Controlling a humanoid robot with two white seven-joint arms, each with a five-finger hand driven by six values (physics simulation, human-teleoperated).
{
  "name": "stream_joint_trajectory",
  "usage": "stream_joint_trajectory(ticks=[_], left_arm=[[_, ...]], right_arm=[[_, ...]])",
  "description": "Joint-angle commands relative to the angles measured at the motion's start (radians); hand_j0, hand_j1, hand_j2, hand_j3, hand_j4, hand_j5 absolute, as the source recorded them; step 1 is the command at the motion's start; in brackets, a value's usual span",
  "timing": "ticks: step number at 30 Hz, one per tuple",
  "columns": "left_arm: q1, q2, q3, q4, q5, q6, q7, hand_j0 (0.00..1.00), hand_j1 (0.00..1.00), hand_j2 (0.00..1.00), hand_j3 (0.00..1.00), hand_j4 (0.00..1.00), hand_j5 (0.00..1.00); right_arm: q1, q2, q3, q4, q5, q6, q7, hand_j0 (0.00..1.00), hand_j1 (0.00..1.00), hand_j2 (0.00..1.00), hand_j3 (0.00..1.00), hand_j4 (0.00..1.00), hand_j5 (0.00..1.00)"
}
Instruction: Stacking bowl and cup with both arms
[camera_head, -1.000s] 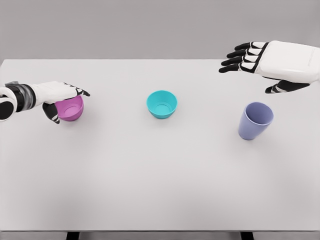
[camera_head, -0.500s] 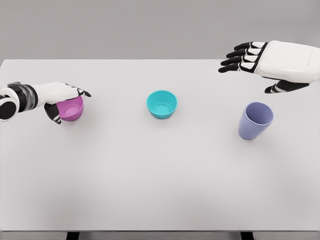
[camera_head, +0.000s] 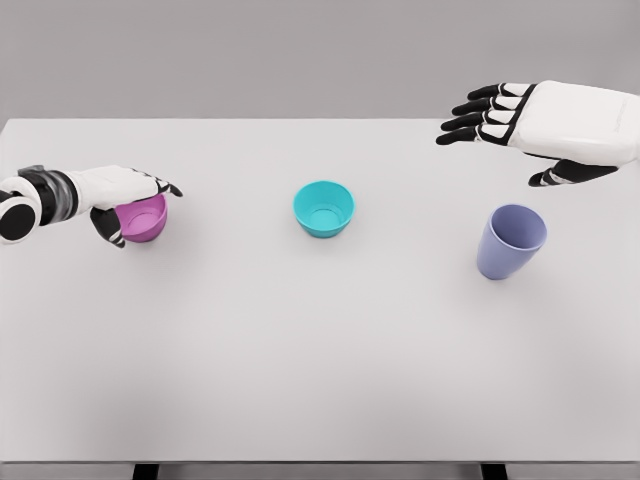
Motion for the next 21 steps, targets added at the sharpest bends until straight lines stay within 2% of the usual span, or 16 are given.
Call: stream_joint_trajectory(ticks=[1,10,21], left_arm=[[0.0,0.001,0.0,-0.001,0.0,0.0,0.0,0.89,0.89,0.89,0.89,0.89,0.89],[-0.002,0.001,0.002,-0.001,0.002,0.008,0.0,0.76,0.76,0.76,0.76,0.76,0.76],[-0.003,0.001,0.011,-0.006,0.011,0.008,0.0,0.71,0.71,0.71,0.71,0.71,0.71]], right_arm=[[0.0,-0.001,-0.001,0.0,-0.005,0.003,-0.001,1.0,1.0,1.0,1.0,1.0,1.0],[0.0,0.0,-0.001,0.0,-0.005,0.003,-0.001,1.0,1.0,1.0,1.0,1.0,1.0],[0.0,0.0,-0.001,0.0,-0.005,0.003,-0.001,1.0,1.0,1.0,1.0,1.0,1.0]])
